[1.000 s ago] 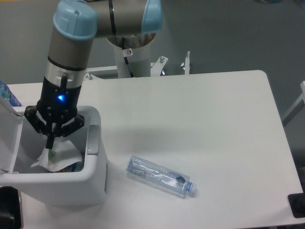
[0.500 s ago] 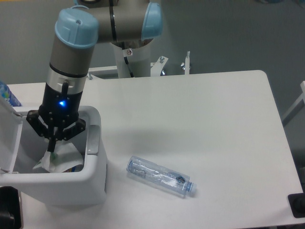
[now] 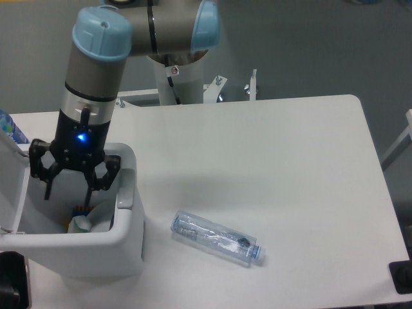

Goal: Place the trash in the trash can
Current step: 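Lower the tissue into the bin and open the gripper, then move the gripper to the cap end of the clear water bottle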

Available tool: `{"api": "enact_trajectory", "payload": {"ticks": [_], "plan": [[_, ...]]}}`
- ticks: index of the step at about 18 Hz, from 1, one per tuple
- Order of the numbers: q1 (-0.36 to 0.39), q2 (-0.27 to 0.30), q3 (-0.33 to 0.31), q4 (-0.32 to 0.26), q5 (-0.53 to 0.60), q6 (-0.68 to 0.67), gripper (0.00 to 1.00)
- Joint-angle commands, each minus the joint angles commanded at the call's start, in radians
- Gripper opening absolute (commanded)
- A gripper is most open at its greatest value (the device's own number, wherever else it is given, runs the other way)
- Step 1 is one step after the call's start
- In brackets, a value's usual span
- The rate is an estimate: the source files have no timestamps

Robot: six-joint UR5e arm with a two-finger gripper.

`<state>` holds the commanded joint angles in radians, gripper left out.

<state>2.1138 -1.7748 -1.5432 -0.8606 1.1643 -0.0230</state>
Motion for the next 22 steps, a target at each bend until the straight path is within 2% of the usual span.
{"api": "enact_trajectory", "payload": {"ticks": [2, 6, 14, 20, 22], "plan": [[0.011, 0.002, 0.000, -0.002, 0.002, -0.005, 1.00], [0.101, 0.044, 0.009, 0.000, 0.000, -0.011, 1.00], [0.196, 0.041, 0.110, 0.000, 0.074, 0.000, 1.00], [0.258, 0.038, 0.104, -0.003, 0.080, -0.034, 1.00], [0.273, 0.035, 0.098, -0.005, 0.138, -0.086, 1.00]]}}
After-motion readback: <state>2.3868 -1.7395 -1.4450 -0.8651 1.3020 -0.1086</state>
